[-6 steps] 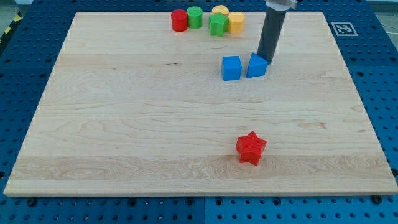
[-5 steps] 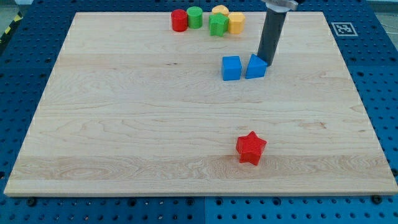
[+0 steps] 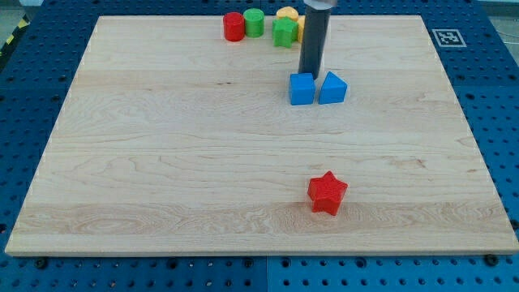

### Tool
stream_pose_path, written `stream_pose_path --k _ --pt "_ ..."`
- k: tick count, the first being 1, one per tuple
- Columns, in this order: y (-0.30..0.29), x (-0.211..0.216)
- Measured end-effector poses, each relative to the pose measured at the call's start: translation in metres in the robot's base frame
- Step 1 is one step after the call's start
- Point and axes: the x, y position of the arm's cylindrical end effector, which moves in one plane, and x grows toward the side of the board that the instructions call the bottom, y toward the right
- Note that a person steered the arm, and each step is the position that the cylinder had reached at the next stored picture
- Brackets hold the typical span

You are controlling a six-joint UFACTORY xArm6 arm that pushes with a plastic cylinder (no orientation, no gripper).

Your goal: Touch the top of the blue cube

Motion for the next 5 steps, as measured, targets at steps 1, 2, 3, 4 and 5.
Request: stream_pose_path --k 1,2,3,4,5 --pt "-0.035 0.010" --pt "-0.063 0.013" --pt "-0.099 0.013" --pt "-0.135 0.013" --pt "-0.151 0.013"
